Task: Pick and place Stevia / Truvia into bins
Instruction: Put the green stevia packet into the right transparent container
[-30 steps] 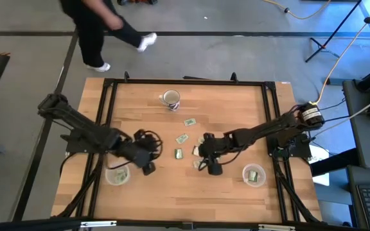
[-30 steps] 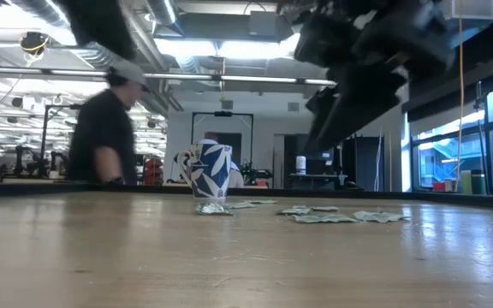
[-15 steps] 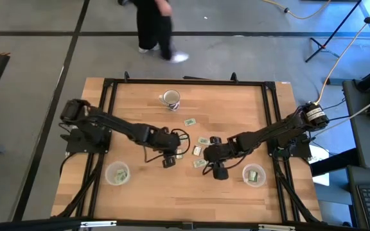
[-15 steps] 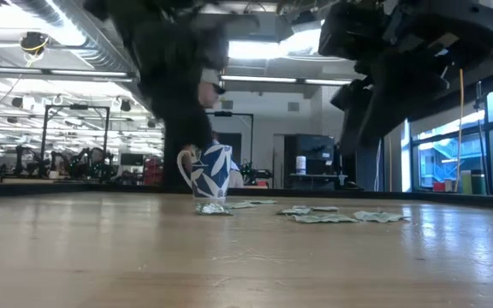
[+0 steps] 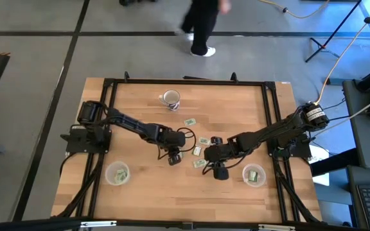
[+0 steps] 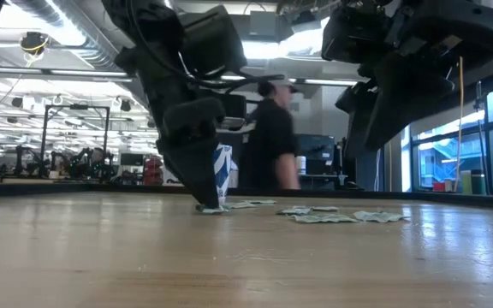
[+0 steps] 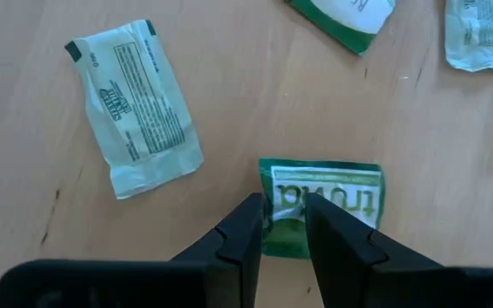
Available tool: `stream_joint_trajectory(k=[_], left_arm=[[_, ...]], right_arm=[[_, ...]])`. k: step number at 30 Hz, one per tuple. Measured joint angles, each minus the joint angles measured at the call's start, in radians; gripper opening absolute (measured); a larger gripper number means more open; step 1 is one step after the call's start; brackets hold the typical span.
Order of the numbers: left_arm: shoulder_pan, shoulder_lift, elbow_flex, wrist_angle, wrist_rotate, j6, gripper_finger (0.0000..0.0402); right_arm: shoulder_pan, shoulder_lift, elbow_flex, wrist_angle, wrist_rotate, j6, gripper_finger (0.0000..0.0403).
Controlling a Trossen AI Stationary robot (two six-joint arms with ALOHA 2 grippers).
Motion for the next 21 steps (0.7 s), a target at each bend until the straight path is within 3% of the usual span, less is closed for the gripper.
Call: stream_joint_trajectory(k=[8,17,21], left_arm=[[0.003,-0.001,0.0,0.0,0.038,0.022,0.0079],[-0.001,-0.002,0.0,-0.001,0.054,0.027,0.0013],[-0.001,-0.003,0.0,-0.001,0.084,0.04,0.0007]], right_arm=[[0.0,0.0,0.0,-0.005,-0.001,-0.002,0.0209],[0.0,0.0,0.0,0.008,0.001,-0.02,0.0209],[0.0,0.0,0.0,0.104,0.039,-0.055,0.0209]])
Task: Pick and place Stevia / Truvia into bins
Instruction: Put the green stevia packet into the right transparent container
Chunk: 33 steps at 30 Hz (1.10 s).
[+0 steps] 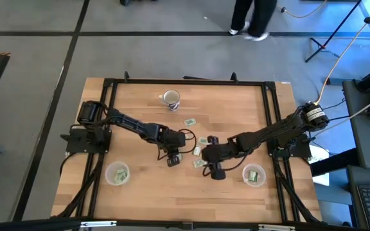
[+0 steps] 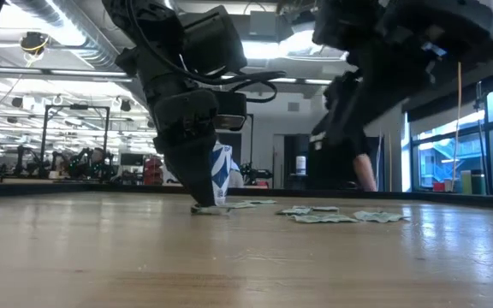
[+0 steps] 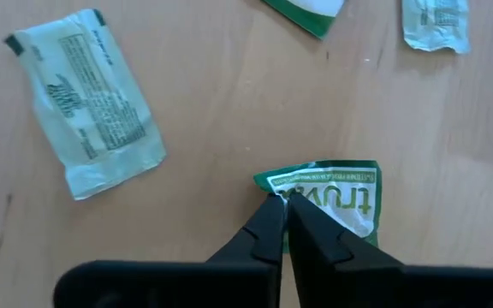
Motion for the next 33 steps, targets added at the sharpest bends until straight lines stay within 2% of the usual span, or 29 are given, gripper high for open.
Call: stream_joint_trajectory(k=[4,9,15,20,28,33], left_arm=[[0.0,-0.001,0.001,-0.002,0.012,0.006,0.0009],[-0.001,-0.028,0.035,0.003,0.024,0.069,0.0005],[0.006,-0.067,0.052,0.095,0.042,0.123,0.0007],[0.017,-0.071,0.053,0.207,0.175,0.103,0.0005],[0.018,-0.071,0.053,0.367,0.29,-0.001,0.0006],[0.016,-0.071,0.053,0.392,0.31,-0.044,0.0007]], right_arm=[[0.003,0.0,0.0,0.102,0.003,-0.03,0.0209],[0.038,0.001,0.0,0.147,0.028,-0.209,0.0209],[0.112,0.004,0.0,0.156,0.231,-0.388,0.0209],[0.158,0.005,0.0,0.169,0.414,-0.48,0.0209],[0.178,0.005,0.0,0.201,0.425,-0.586,0.0209],[0.185,0.005,0.0,0.277,0.425,-0.607,0.0209]])
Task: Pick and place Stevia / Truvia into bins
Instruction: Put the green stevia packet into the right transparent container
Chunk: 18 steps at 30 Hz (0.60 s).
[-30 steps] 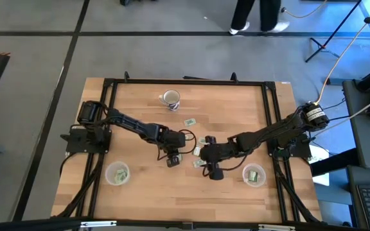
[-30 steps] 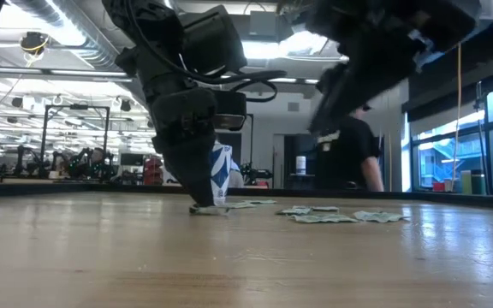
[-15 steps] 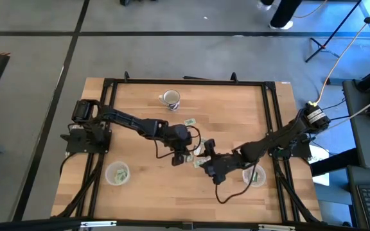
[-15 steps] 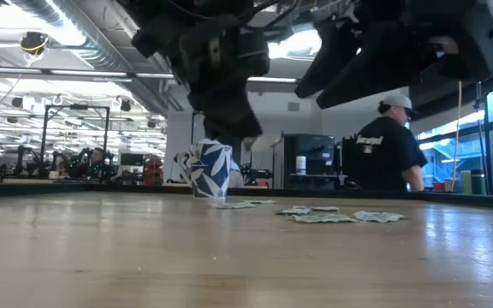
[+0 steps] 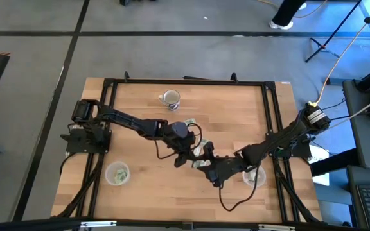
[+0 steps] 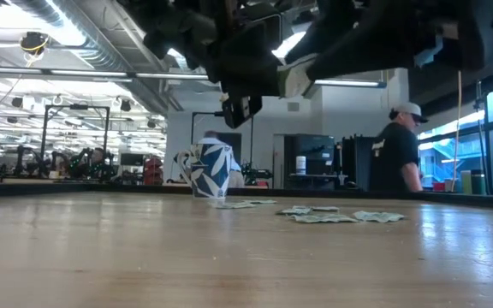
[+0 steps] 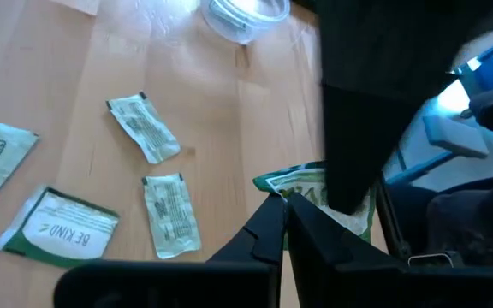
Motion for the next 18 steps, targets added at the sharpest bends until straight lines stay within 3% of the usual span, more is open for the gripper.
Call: stream_joint_trajectory(k=[6,18], left_arm=[[0.001,0.0,0.0,0.012,0.003,-0.011,0.0008],[0.021,0.0,0.0,0.013,0.007,-0.009,0.001]], right_arm=[[0.0,0.0,0.0,0.003,0.0,0.003,0.0176],[0.0,0.0,0.0,-0.003,-0.003,0.005,0.0018]])
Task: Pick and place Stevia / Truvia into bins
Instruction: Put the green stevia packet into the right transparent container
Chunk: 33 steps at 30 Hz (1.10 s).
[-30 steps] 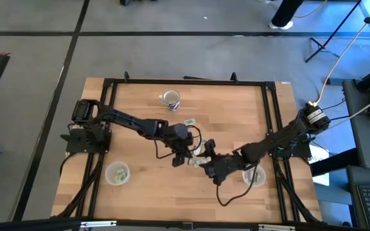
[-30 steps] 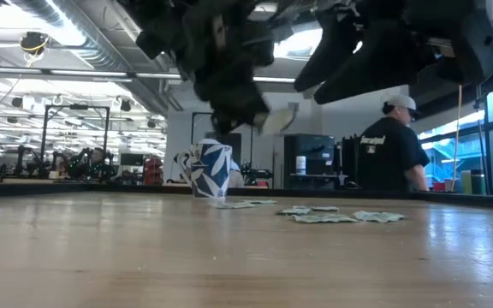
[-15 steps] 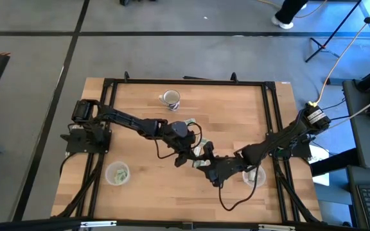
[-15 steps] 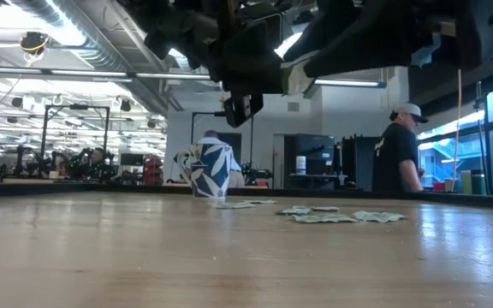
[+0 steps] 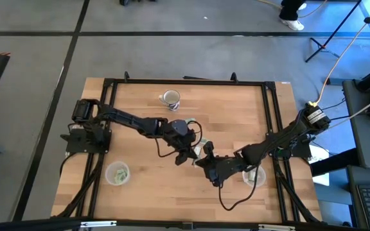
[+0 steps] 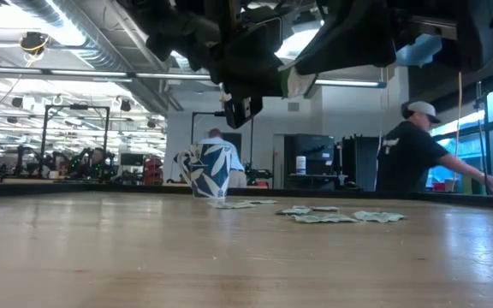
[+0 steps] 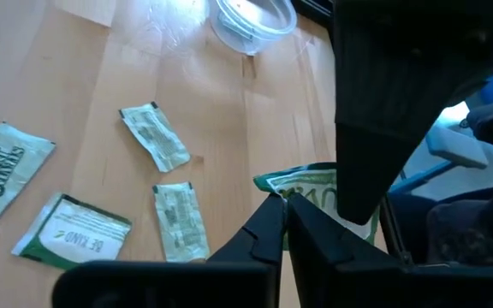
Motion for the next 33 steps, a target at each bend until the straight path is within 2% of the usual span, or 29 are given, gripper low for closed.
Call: stream_joint_trajectory(k=[2,6,15,20,23,26,33], left_arm=[[0.004,0.0,0.0,0.0,0.001,0.013,0.0012],[0.006,0.0,0.0,0.0,0.002,0.102,0.0024],[0.017,0.0,0.0,-0.014,-0.008,0.185,0.0083],[0.046,0.0,0.0,-0.132,-0.092,0.228,0.01],[0.052,0.0,0.0,-0.198,-0.158,0.245,0.0102],[0.052,0.0,0.0,-0.212,-0.179,0.258,0.01],[0.043,0.0,0.0,-0.211,-0.177,0.264,0.01]], right_arm=[[0.0,0.0,0.0,-0.003,0.0,0.001,0.0007],[-0.001,0.0,0.0,-0.002,-0.007,0.01,0.0012],[0.015,-0.003,0.0,0.021,-0.008,0.012,0.0005],[0.057,-0.026,0.0,0.032,-0.008,0.074,0.0003],[0.085,-0.07,0.0,-0.046,-0.008,0.244,0.0002],[0.109,-0.143,0.0,-0.211,-0.015,0.516,0.0002],[0.16,-0.3,0.0,-0.635,-0.178,1.196,0.0002]])
